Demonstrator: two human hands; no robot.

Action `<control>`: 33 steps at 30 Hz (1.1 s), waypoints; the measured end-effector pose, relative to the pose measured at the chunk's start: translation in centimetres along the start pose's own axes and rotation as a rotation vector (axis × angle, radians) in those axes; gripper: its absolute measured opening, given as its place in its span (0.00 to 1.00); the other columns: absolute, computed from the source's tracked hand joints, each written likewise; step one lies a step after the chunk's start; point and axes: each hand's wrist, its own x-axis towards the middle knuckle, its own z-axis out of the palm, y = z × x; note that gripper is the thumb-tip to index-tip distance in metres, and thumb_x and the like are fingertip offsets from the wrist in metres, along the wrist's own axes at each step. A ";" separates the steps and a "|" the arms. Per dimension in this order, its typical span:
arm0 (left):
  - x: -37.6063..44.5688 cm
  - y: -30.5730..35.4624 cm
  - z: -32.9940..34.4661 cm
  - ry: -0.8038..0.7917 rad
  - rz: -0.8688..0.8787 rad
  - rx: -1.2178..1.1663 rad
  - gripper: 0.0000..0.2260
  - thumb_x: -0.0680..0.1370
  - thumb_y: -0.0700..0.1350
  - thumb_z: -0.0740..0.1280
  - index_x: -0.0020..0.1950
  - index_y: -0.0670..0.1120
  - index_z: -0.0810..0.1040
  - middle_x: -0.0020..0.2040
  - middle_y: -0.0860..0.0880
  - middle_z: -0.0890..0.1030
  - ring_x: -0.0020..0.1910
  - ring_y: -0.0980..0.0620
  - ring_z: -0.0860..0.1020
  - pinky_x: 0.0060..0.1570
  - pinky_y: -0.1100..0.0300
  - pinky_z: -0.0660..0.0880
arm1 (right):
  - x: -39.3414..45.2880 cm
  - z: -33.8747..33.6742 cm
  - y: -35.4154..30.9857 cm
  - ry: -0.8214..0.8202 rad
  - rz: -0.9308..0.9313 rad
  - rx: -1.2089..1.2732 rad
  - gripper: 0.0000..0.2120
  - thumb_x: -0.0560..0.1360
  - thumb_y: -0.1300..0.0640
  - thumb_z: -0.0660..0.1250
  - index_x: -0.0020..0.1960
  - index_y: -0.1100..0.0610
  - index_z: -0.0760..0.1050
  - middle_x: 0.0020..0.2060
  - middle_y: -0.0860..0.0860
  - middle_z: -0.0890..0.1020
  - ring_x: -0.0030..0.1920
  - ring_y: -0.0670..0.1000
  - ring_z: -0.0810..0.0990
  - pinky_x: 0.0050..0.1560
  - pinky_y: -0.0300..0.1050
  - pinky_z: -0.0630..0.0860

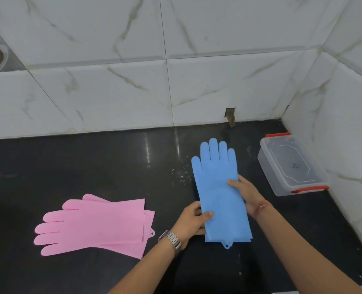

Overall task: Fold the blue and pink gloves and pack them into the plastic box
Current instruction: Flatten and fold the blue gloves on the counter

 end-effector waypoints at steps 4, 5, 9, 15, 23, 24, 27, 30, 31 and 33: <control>1.7 -1.8 -0.4 0.130 -0.135 0.120 0.08 0.78 0.42 0.68 0.55 0.43 0.74 0.52 0.45 0.81 0.49 0.51 0.83 0.44 0.59 0.81 | 0.6 -0.8 1.9 0.119 0.106 -0.124 0.14 0.79 0.64 0.62 0.63 0.62 0.73 0.58 0.60 0.80 0.52 0.58 0.81 0.46 0.51 0.80; 1.8 -2.0 -0.5 0.141 -0.131 0.127 0.07 0.78 0.42 0.67 0.55 0.42 0.75 0.53 0.44 0.81 0.49 0.51 0.83 0.45 0.59 0.81 | 0.6 -0.8 2.1 0.119 0.096 -0.142 0.12 0.79 0.64 0.62 0.62 0.61 0.74 0.57 0.58 0.81 0.52 0.57 0.82 0.44 0.49 0.80; 1.9 -2.2 -0.6 0.167 -0.097 0.175 0.08 0.79 0.43 0.67 0.54 0.40 0.76 0.51 0.42 0.82 0.48 0.50 0.83 0.48 0.55 0.82 | 0.6 -1.0 2.6 0.148 0.033 -0.210 0.10 0.78 0.64 0.63 0.59 0.59 0.75 0.55 0.56 0.82 0.52 0.57 0.82 0.48 0.51 0.81; 2.5 -2.5 -0.2 0.205 -0.043 0.287 0.05 0.79 0.44 0.67 0.47 0.43 0.76 0.52 0.40 0.83 0.50 0.48 0.83 0.46 0.57 0.82 | 0.6 -1.1 2.8 0.203 -0.086 -0.237 0.11 0.77 0.64 0.64 0.57 0.54 0.75 0.52 0.51 0.83 0.50 0.54 0.83 0.45 0.48 0.82; 3.6 -1.9 -0.1 0.225 -0.075 0.348 0.06 0.78 0.47 0.68 0.49 0.45 0.76 0.46 0.46 0.82 0.46 0.48 0.83 0.43 0.56 0.82 | 1.3 -1.1 2.7 0.277 -0.033 -0.268 0.12 0.77 0.68 0.61 0.56 0.57 0.74 0.51 0.53 0.81 0.48 0.52 0.81 0.39 0.42 0.78; 3.9 -1.8 -0.2 0.232 -0.073 0.350 0.06 0.78 0.47 0.68 0.49 0.45 0.76 0.45 0.46 0.82 0.44 0.49 0.83 0.43 0.56 0.82 | 1.3 -1.1 2.6 0.278 -0.033 -0.269 0.12 0.77 0.69 0.60 0.56 0.57 0.74 0.51 0.53 0.81 0.48 0.52 0.81 0.39 0.42 0.78; 4.7 -1.5 -0.3 0.271 -0.064 0.343 0.06 0.77 0.47 0.69 0.48 0.45 0.76 0.42 0.47 0.82 0.39 0.51 0.81 0.41 0.56 0.82 | 1.5 -1.1 2.7 0.290 -0.010 -0.250 0.12 0.77 0.69 0.61 0.57 0.58 0.74 0.51 0.53 0.81 0.48 0.53 0.81 0.39 0.44 0.78; 5.9 -1.0 -0.5 0.344 -0.059 0.333 0.06 0.77 0.48 0.69 0.48 0.46 0.76 0.42 0.48 0.82 0.38 0.52 0.81 0.39 0.58 0.82 | 1.8 -1.1 2.5 0.316 0.001 -0.208 0.10 0.77 0.65 0.64 0.57 0.59 0.74 0.50 0.55 0.82 0.48 0.55 0.82 0.42 0.47 0.80; 6.3 -0.7 -0.7 0.378 -0.057 0.323 0.06 0.77 0.48 0.69 0.48 0.46 0.77 0.42 0.48 0.82 0.37 0.52 0.81 0.39 0.57 0.82 | 2.0 -1.0 2.5 0.323 0.001 -0.205 0.10 0.77 0.64 0.64 0.57 0.59 0.74 0.50 0.55 0.82 0.48 0.55 0.82 0.44 0.49 0.80; 7.1 -0.2 -1.0 0.446 -0.055 0.294 0.06 0.77 0.48 0.68 0.50 0.46 0.78 0.42 0.49 0.82 0.36 0.52 0.81 0.41 0.55 0.83 | 2.2 -1.0 2.5 0.331 -0.001 -0.227 0.10 0.77 0.63 0.65 0.58 0.59 0.74 0.51 0.56 0.82 0.49 0.56 0.82 0.49 0.52 0.81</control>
